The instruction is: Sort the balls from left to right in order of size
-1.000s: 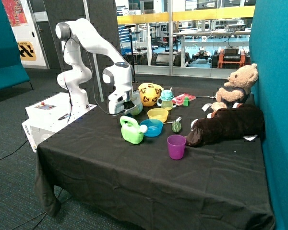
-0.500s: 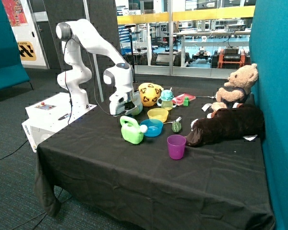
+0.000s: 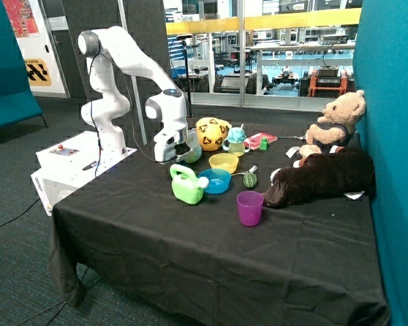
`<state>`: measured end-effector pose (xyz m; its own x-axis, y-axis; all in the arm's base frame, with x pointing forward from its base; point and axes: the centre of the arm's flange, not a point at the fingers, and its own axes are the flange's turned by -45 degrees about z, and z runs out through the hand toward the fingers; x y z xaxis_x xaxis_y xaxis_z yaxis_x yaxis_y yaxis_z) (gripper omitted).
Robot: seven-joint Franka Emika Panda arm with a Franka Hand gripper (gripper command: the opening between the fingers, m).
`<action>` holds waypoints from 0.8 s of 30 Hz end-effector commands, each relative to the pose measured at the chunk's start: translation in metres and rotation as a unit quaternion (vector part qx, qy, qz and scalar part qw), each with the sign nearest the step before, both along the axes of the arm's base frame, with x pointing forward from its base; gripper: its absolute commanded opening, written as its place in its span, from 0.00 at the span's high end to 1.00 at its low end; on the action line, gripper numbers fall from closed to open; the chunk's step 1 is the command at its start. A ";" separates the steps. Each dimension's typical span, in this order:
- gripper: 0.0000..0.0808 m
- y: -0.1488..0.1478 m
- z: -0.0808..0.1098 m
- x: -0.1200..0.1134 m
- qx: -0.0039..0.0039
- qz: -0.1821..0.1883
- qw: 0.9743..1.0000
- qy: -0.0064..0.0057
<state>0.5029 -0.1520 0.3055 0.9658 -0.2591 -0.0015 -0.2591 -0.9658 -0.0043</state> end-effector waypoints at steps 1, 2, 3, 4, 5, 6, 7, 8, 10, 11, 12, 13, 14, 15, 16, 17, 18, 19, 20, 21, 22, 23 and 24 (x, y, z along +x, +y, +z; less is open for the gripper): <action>0.43 -0.002 0.003 -0.005 -0.002 -0.001 1.000 0.000; 0.42 -0.003 0.003 -0.005 -0.002 -0.001 1.000 0.000; 0.41 -0.004 0.003 -0.006 -0.002 -0.002 1.000 0.000; 0.40 -0.006 0.003 -0.006 -0.002 -0.002 1.000 0.000; 0.40 -0.006 0.003 -0.006 -0.002 -0.002 1.000 0.000; 0.38 -0.008 0.003 -0.007 -0.002 -0.003 1.000 0.000; 0.36 -0.009 0.004 -0.007 -0.002 -0.005 1.000 0.000; 0.34 -0.010 0.003 -0.008 -0.002 -0.005 1.000 0.000; 0.31 -0.012 0.003 -0.009 -0.002 -0.006 1.000 0.000; 0.30 -0.012 0.003 -0.010 -0.002 -0.006 1.000 0.000; 0.29 -0.013 0.003 -0.010 -0.002 -0.007 1.000 0.000; 0.28 -0.013 0.003 -0.010 -0.002 -0.006 1.000 0.000; 0.27 -0.014 0.003 -0.010 -0.002 -0.007 1.000 0.000; 0.26 -0.014 0.003 -0.010 -0.002 -0.007 1.000 0.000; 0.25 -0.014 0.003 -0.010 -0.002 -0.007 1.000 0.000; 0.24 -0.014 0.003 -0.010 -0.002 -0.007 1.000 0.000; 0.23 -0.014 0.003 -0.010 -0.002 -0.007 1.000 0.000; 0.21 -0.014 0.003 -0.009 -0.002 -0.008 1.000 0.000; 0.18 -0.014 0.003 -0.009 -0.002 -0.006 1.000 0.000; 0.17 -0.014 0.004 -0.009 -0.002 -0.006 1.000 0.000; 0.13 -0.013 0.004 -0.009 -0.002 -0.005 1.000 0.000; 0.11 -0.013 0.004 -0.009 -0.002 -0.005 1.000 0.000; 0.11 -0.013 0.004 -0.009 -0.002 -0.005 1.000 0.000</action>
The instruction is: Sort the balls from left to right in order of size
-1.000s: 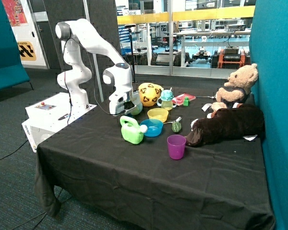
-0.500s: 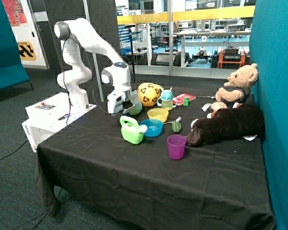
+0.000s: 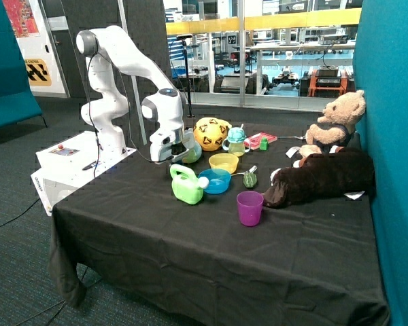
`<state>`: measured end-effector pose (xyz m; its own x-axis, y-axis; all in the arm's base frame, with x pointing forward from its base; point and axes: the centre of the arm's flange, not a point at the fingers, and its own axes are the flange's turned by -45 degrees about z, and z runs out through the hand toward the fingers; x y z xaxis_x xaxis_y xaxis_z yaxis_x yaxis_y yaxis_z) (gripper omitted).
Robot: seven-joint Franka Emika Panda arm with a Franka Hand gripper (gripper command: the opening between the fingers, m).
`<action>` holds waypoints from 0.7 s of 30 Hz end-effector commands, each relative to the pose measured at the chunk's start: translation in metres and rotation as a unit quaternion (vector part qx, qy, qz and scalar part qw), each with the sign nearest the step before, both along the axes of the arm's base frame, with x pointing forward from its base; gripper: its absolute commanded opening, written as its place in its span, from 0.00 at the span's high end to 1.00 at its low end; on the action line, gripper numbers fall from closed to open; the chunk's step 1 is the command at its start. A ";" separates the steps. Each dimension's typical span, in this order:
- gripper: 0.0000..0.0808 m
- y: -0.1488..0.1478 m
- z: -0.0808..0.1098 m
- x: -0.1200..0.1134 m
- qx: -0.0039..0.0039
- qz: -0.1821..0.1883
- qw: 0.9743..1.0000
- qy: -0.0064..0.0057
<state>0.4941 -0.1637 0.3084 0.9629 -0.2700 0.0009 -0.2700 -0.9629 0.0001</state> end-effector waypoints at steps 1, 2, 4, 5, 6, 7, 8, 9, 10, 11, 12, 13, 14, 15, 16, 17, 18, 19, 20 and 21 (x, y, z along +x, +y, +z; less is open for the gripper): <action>0.09 -0.001 0.001 0.000 0.000 0.002 1.000 0.000; 0.05 0.000 0.001 0.000 0.000 0.003 1.000 0.000; 0.01 0.001 0.001 0.000 0.000 0.003 1.000 0.000; 0.01 0.001 0.001 0.001 0.000 0.003 1.000 0.000; 0.01 0.001 0.001 0.001 0.000 0.004 1.000 0.000; 0.01 0.001 0.001 0.001 0.000 0.004 1.000 0.000; 0.01 0.001 0.001 0.001 0.000 0.004 1.000 0.000; 0.01 0.001 0.002 0.001 0.000 0.004 1.000 0.000; 0.01 0.000 0.002 0.001 0.000 0.004 1.000 0.000; 0.00 0.000 0.002 0.001 0.000 0.003 1.000 0.000; 0.00 0.000 0.003 0.001 0.000 0.003 1.000 0.000; 0.00 0.000 0.003 0.001 0.000 0.003 1.000 0.000; 0.00 -0.001 0.003 0.001 0.000 0.003 1.000 0.000; 0.00 -0.001 0.003 0.001 0.000 0.001 1.000 0.000; 0.00 -0.001 0.003 0.001 0.000 0.002 1.000 0.000; 0.00 -0.002 0.003 0.001 0.000 0.002 1.000 0.000; 0.00 -0.002 0.003 0.001 0.000 0.001 1.000 0.000; 0.00 -0.002 0.003 0.001 0.000 0.002 1.000 0.000; 0.00 -0.002 0.003 0.001 0.000 0.002 1.000 0.000; 0.00 -0.002 0.003 0.001 0.000 0.002 1.000 0.000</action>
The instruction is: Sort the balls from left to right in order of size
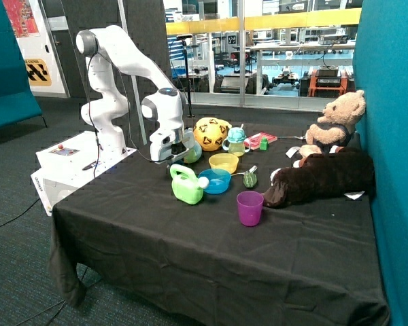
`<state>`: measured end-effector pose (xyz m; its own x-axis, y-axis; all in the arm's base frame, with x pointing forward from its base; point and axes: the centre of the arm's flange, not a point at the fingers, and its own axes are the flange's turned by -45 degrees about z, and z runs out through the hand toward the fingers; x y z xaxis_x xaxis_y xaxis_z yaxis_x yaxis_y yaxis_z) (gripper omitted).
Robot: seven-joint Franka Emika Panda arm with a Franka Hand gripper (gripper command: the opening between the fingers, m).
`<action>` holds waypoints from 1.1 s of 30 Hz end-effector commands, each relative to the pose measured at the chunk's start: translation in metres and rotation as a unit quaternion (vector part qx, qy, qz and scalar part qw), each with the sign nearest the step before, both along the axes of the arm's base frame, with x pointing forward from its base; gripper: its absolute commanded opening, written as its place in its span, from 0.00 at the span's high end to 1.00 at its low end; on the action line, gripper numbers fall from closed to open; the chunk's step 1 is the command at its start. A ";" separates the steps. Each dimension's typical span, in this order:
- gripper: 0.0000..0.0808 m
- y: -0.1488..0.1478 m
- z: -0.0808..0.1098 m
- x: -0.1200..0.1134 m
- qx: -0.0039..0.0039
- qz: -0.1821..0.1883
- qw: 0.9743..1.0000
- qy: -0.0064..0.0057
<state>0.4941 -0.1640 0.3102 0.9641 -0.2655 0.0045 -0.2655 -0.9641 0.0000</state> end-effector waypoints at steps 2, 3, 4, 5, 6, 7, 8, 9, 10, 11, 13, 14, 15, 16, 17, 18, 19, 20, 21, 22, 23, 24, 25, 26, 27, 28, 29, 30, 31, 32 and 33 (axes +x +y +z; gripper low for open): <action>0.00 -0.002 0.001 0.001 0.001 0.000 1.000 0.002; 0.00 -0.002 0.002 0.001 0.001 -0.001 1.000 0.002; 0.00 -0.003 0.002 0.001 0.001 -0.001 1.000 0.002; 0.00 -0.003 0.002 0.001 0.001 -0.001 1.000 0.002; 0.00 -0.003 0.002 0.001 0.001 -0.003 1.000 0.002; 0.00 -0.003 0.002 0.001 0.001 -0.002 1.000 0.002; 0.00 -0.004 0.002 0.001 0.001 -0.002 1.000 0.002; 0.00 -0.004 0.002 0.002 0.001 -0.002 1.000 0.002; 0.00 -0.004 0.002 0.002 0.001 -0.002 1.000 0.002; 0.00 -0.004 0.002 0.002 0.001 -0.003 1.000 0.002; 0.00 -0.004 0.002 0.002 0.001 -0.001 1.000 0.002; 0.00 -0.003 0.002 0.002 0.001 -0.001 1.000 0.002; 0.00 -0.003 0.001 0.002 0.001 -0.001 1.000 0.002; 0.00 -0.002 0.001 0.001 0.001 0.000 1.000 0.002; 0.00 -0.002 0.001 0.001 0.001 0.000 1.000 0.002; 0.00 -0.001 0.001 0.001 0.001 0.002 1.000 0.002; 0.00 -0.001 0.001 0.001 0.001 0.002 1.000 0.002; 0.00 -0.001 0.001 0.001 0.001 0.002 1.000 0.002; 0.00 -0.001 0.001 0.001 0.001 0.002 1.000 0.002; 0.00 -0.001 0.002 0.002 0.001 0.003 1.000 0.002; 0.00 0.000 0.003 0.002 0.001 0.003 1.000 0.002; 0.00 0.000 0.005 0.002 0.001 0.003 1.000 0.002; 0.00 0.001 0.006 0.003 0.001 0.004 1.000 0.002; 0.00 0.002 0.008 0.004 0.001 0.007 1.000 0.002; 0.00 0.003 0.010 0.005 0.001 0.007 1.000 0.002; 0.00 0.004 0.012 0.006 0.001 0.010 1.000 0.002; 0.00 0.005 0.014 0.007 0.001 0.010 1.000 0.002; 0.00 0.005 0.015 0.007 0.001 0.010 1.000 0.002; 0.00 0.006 0.017 0.009 0.001 0.013 1.000 0.002; 0.00 0.007 0.020 0.010 0.001 0.013 1.000 0.002; 0.00 0.008 0.023 0.011 0.001 0.015 1.000 0.002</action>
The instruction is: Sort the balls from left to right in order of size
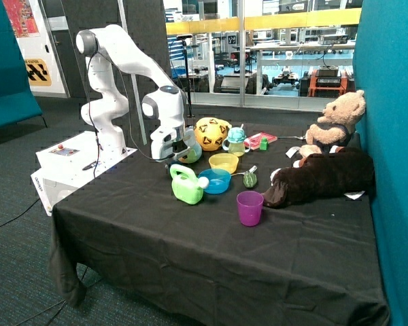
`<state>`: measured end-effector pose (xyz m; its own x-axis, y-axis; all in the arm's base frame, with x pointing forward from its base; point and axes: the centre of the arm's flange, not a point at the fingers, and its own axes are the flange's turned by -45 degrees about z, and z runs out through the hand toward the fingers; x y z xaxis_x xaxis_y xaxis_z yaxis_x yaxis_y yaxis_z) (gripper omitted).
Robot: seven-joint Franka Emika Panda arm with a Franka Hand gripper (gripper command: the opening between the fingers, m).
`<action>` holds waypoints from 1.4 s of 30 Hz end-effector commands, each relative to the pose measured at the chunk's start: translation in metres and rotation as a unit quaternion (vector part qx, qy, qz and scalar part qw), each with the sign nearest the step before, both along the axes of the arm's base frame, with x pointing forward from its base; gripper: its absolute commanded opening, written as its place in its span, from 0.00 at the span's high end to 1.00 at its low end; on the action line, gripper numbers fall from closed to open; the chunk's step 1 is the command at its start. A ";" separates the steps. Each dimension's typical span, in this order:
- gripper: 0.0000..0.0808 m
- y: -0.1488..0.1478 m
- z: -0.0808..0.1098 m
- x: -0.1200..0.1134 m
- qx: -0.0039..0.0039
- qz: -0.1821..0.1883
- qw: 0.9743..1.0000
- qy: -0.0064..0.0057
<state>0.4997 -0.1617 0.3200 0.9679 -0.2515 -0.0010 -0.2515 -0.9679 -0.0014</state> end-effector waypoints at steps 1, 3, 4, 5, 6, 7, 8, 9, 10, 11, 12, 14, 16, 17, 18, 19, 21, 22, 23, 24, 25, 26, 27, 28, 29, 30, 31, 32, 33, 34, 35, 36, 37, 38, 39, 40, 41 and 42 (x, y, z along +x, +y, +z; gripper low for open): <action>0.00 0.007 0.015 0.006 -0.001 0.009 1.000 0.000; 0.00 0.008 0.019 0.007 -0.001 0.011 1.000 0.000; 0.00 0.009 0.022 0.008 -0.001 0.016 1.000 0.000; 0.00 0.010 0.023 0.009 -0.001 0.016 1.000 0.000; 0.01 0.010 0.024 0.009 -0.001 0.016 1.000 0.000; 0.01 0.011 0.025 0.009 -0.001 0.017 1.000 0.000; 0.01 0.011 0.027 0.010 -0.001 0.019 1.000 0.000; 0.01 0.012 0.030 0.010 -0.001 0.020 1.000 0.000; 0.01 0.012 0.032 0.011 -0.001 0.021 1.000 0.000; 0.01 0.013 0.035 0.012 -0.001 0.023 1.000 0.000; 0.01 0.013 0.038 0.012 -0.001 0.024 1.000 0.000; 0.02 0.014 0.041 0.013 -0.001 0.025 1.000 0.000; 0.02 0.014 0.046 0.013 -0.001 0.028 1.000 0.000; 0.02 0.015 0.049 0.013 -0.001 0.029 1.000 0.000; 0.02 0.016 0.053 0.013 -0.001 0.031 1.000 0.000; 0.02 0.016 0.055 0.013 -0.001 0.033 0.999 0.000; 0.02 0.017 0.057 0.012 -0.001 0.035 0.999 0.000; 0.02 0.018 0.059 0.012 -0.001 0.037 0.999 0.000; 0.02 0.021 0.062 0.012 -0.001 0.043 0.999 0.000; 0.03 0.025 0.066 0.012 -0.001 0.051 0.999 0.000; 0.03 0.027 0.068 0.012 -0.001 0.051 0.999 0.000; 0.03 0.029 0.070 0.012 -0.001 0.053 0.999 0.000; 0.03 0.032 0.074 0.012 -0.001 0.059 0.998 0.000; 0.04 0.037 0.077 0.013 -0.001 0.067 0.998 0.000; 0.04 0.040 0.080 0.013 -0.001 0.069 0.998 0.000; 0.04 0.043 0.083 0.013 -0.001 0.078 0.997 0.000; 0.04 0.047 0.086 0.014 -0.001 0.081 0.997 0.000; 0.05 0.051 0.089 0.014 -0.001 0.086 0.996 0.000; 0.05 0.055 0.092 0.015 -0.001 0.092 0.996 0.000; 0.05 0.059 0.096 0.016 -0.001 0.100 0.995 0.000; 0.05 0.062 0.098 0.016 -0.001 0.100 0.995 0.000; 0.05 0.063 0.099 0.016 -0.001 0.100 0.995 0.000; 0.05 0.067 0.101 0.017 -0.001 0.110 0.994 0.000; 0.05 0.071 0.104 0.017 -0.001 0.115 0.993 0.000; 0.06 0.076 0.107 0.016 -0.001 0.120 0.993 0.000; 0.06 0.081 0.109 0.016 -0.001 0.128 0.992 0.000; 0.06 0.087 0.111 0.016 -0.001 0.137 0.991 0.000; 0.07 0.093 0.113 0.015 -0.001 0.145 0.989 0.000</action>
